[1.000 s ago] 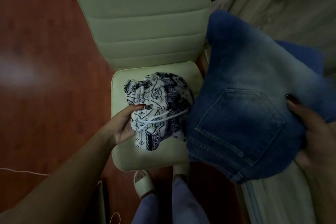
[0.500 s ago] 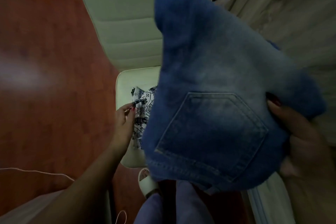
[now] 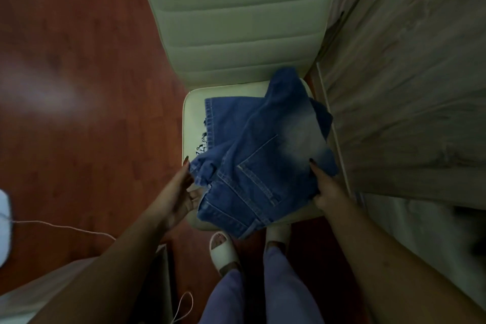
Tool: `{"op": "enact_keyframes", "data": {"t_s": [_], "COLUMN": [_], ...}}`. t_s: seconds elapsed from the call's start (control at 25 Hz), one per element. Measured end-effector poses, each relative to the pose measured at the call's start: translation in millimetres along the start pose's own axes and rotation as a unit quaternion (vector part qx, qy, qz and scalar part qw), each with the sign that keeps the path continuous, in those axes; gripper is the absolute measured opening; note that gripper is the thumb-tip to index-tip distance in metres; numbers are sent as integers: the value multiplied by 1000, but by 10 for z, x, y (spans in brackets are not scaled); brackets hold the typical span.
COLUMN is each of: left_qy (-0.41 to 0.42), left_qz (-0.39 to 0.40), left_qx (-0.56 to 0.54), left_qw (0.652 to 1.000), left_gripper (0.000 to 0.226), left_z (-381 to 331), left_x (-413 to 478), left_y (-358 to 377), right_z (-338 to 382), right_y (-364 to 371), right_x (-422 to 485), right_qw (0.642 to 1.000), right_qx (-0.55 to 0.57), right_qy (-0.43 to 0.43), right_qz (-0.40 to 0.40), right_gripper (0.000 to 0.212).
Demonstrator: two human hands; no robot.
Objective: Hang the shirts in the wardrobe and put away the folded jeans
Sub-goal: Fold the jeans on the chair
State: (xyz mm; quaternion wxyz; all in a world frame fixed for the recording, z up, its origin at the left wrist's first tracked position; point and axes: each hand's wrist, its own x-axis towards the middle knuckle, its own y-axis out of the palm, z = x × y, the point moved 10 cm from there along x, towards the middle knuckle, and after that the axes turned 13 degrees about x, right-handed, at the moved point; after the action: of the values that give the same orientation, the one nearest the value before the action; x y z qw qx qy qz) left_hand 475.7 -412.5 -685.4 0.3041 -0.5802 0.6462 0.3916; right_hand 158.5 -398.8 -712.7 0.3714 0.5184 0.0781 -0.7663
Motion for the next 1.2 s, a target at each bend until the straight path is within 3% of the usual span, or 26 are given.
{"op": "enact_keyframes", "data": {"t_s": [0.2,0.24,0.44,0.56,0.68,0.8,0.92,0.96,1.04,1.12,1.2], "left_qy": [-39,-54,-30,-10,15,133,100,74,36,36,38], "left_qz": [-19,-7,110,256,125,57,40,35,24,5,-19], "left_qx": [-16,-18,-57,-109,-13,-27,-20,-1,24,26,29], "left_qw": [999,998,992,961,992,989,994,997,999,999,999], "left_gripper": [11,17,42,21,33,51,54,53,51,47,41], "left_z": [-162,-167,-536,-897,-972,-1108,-786,-647,-422,-359,-339], "left_x": [73,91,-143,-481,-328,-246,-60,10,118,164,151], "left_y": [108,106,363,714,340,45,-92,-128,-179,-213,-259], "right_z": [8,36,374,544,678,650,498,495,593,476,-79], "right_y": [109,159,421,689,914,893,553,429,370,581,853], "right_x": [-208,-251,-548,-789,-842,-571,-111,-13,-21,-296,-727], "right_qw": [999,998,993,986,976,980,992,980,907,764,619], "right_qx": [33,48,90,95,116,90,-85,-174,-356,-520,-637], "right_qy": [6,6,-4,7,3,-12,-46,-87,-223,-380,-444], "right_qz": [20,34,81,135,185,177,80,36,-15,20,118], "right_gripper": [33,31,24,24,31,27,42,48,62,68,66]}}
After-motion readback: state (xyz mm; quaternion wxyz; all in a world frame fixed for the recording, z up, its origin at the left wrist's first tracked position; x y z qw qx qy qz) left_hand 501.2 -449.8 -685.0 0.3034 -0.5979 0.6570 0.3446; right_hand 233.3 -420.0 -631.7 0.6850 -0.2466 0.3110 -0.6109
